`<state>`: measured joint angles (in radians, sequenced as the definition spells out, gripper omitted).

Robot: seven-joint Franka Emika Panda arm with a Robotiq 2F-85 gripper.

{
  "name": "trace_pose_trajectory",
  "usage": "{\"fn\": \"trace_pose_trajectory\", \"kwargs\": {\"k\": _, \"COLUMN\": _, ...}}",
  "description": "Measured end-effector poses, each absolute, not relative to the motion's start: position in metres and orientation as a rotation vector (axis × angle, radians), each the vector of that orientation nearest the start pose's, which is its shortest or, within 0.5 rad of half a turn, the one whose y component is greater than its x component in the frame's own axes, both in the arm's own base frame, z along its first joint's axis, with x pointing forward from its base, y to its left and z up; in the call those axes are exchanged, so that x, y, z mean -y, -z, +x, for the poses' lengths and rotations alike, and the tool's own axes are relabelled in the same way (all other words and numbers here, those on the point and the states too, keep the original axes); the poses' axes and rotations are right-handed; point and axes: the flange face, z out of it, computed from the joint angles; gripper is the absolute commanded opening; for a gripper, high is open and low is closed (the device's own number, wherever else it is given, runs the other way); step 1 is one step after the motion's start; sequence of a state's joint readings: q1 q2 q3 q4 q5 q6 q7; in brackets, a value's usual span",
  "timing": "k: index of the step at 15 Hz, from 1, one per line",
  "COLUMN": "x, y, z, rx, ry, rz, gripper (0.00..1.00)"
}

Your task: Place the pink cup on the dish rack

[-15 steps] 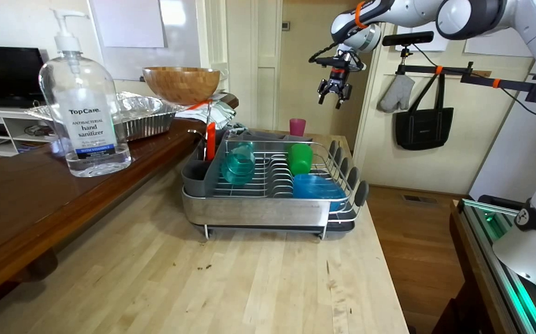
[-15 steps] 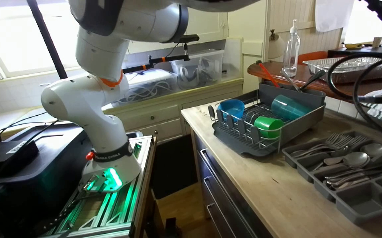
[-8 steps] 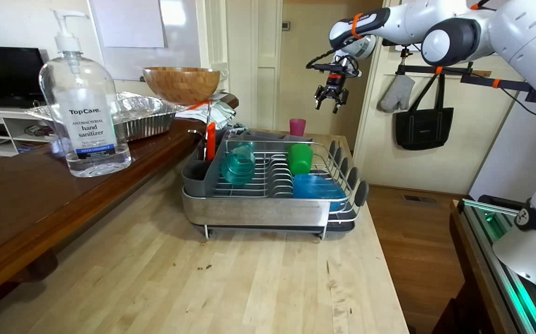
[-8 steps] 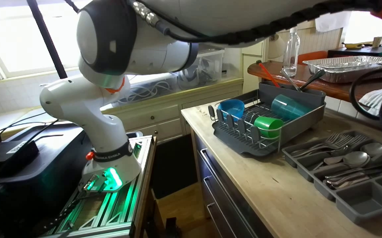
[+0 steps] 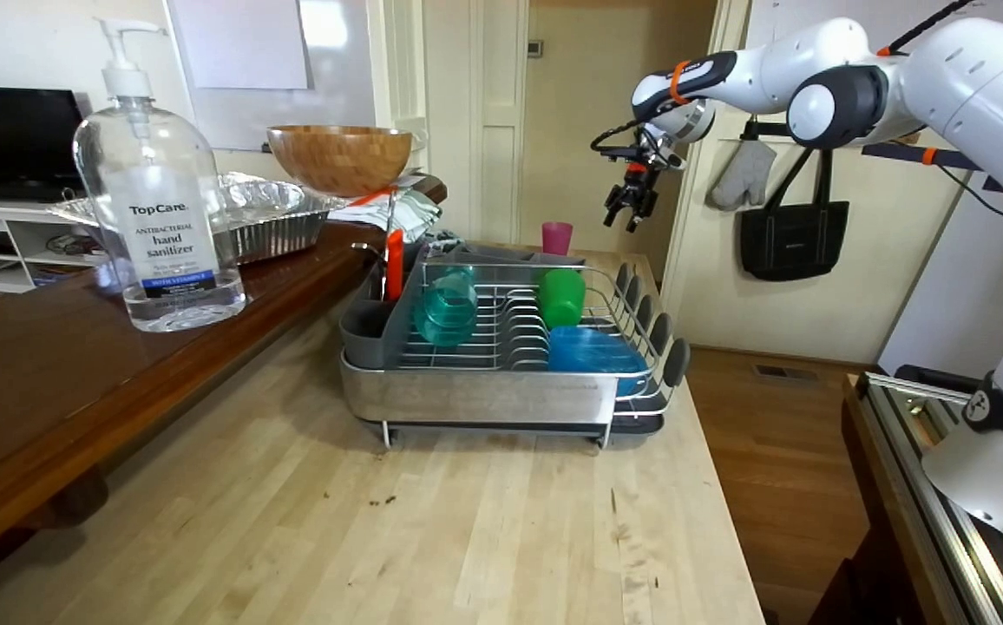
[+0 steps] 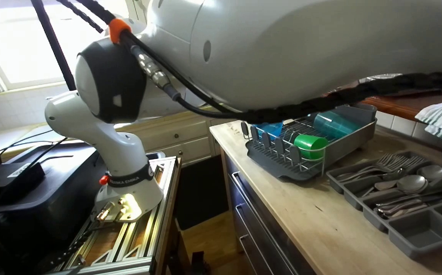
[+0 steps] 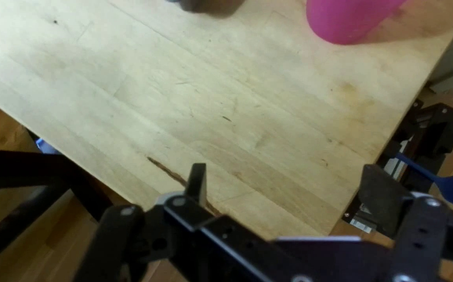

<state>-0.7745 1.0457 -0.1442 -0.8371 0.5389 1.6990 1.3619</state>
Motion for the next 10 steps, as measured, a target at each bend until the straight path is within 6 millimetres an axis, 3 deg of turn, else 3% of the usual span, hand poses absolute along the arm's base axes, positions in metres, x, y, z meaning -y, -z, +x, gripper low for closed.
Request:
{"fn": "trace_pose_trajectory", "kwargs": {"k": 3, "x": 0.556, "y": -0.270, "z": 0.549, "rx": -2.586, "ry": -0.379, "rz": -0.916, "gripper": 1.00}}
{"fn": "trace_pose_trajectory", "kwargs": {"k": 7, "x": 0.556, "y": -0.270, "z": 0.551, "rx": -2.590, "ry": -0.369, "rz": -0.881, "gripper": 1.00}}
{"fn": "trace_pose_trajectory", "kwargs": {"k": 10, "x": 0.551, "y": -0.256, "z": 0.563, "rx": -2.551, "ry": -0.340, "rz": -0.843, "gripper": 1.00}}
